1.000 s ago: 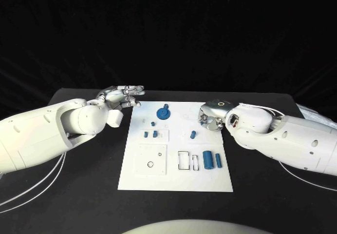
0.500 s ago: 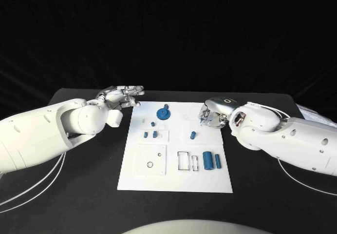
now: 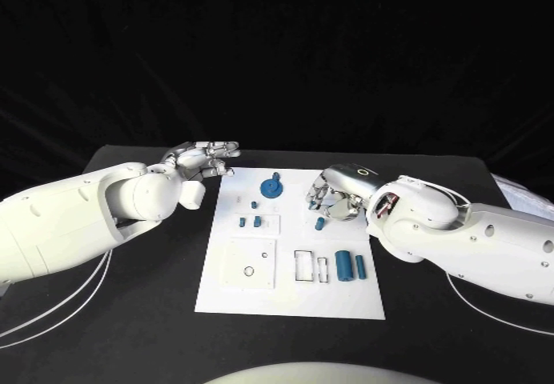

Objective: Assemble the parts on the task board

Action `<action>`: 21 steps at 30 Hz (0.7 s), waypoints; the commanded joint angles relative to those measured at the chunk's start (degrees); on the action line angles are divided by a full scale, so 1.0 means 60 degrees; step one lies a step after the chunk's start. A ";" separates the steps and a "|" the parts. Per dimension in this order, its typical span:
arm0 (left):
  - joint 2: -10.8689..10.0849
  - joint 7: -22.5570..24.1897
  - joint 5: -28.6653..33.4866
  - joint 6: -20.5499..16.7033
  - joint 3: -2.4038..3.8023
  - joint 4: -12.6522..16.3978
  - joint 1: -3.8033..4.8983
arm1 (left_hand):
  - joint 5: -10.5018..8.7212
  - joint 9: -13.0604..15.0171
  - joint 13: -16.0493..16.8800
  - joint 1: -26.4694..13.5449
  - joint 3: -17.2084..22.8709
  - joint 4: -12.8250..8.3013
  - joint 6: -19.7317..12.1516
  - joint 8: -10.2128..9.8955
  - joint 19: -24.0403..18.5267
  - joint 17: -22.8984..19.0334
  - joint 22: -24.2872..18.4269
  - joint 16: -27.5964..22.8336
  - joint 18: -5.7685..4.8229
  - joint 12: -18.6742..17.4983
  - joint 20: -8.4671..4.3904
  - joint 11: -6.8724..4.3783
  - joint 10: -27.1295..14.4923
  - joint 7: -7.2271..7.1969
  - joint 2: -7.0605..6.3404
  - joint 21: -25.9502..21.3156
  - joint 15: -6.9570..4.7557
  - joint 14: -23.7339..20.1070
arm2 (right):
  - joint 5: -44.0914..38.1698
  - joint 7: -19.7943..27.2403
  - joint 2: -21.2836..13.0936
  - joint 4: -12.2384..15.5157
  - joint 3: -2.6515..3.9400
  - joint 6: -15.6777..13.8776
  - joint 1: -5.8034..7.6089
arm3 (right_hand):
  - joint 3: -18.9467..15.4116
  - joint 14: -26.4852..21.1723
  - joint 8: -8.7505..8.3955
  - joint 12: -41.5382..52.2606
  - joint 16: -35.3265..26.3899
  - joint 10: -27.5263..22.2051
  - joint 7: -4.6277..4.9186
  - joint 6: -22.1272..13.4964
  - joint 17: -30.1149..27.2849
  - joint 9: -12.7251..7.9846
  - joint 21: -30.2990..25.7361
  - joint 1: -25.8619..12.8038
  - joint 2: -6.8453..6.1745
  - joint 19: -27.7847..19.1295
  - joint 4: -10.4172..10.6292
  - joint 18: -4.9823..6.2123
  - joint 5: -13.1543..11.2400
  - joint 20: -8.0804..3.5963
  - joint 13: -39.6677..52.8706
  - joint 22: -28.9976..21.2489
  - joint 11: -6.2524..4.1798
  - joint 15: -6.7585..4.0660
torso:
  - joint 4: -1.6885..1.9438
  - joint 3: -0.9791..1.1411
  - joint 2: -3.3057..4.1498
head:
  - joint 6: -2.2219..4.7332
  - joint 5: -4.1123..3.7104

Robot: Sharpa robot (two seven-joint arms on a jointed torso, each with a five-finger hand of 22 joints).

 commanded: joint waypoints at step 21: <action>0.0158 0.0273 -0.0073 0.0092 0.0001 0.0135 -0.0080 | 0.0012 -0.0007 -0.0012 -0.0040 -0.0055 -0.0022 -0.0011 0.0032 0.0013 -0.0026 -0.0020 -0.0028 0.0111 0.0051 -0.0044 0.0000 -0.0052 0.0020 0.0014 -0.0056 0.0004 -0.0038 | -0.0372 0.0647 0.1447 0.0089 -0.0075 0.0290 -0.1138 | 0.0041 0.0385 -0.0019 -0.0103 0.0004 0.0050 0.0024 -0.0039 -0.0048 0.0007 0.0016 -0.0022 0.0048 0.0047 -0.0019 -0.0016 0.0155 -0.0039 -0.0038 -0.0046 0.0031 -0.0058 | 0.0010 -0.0018 0.0020 | -0.0217 0.0513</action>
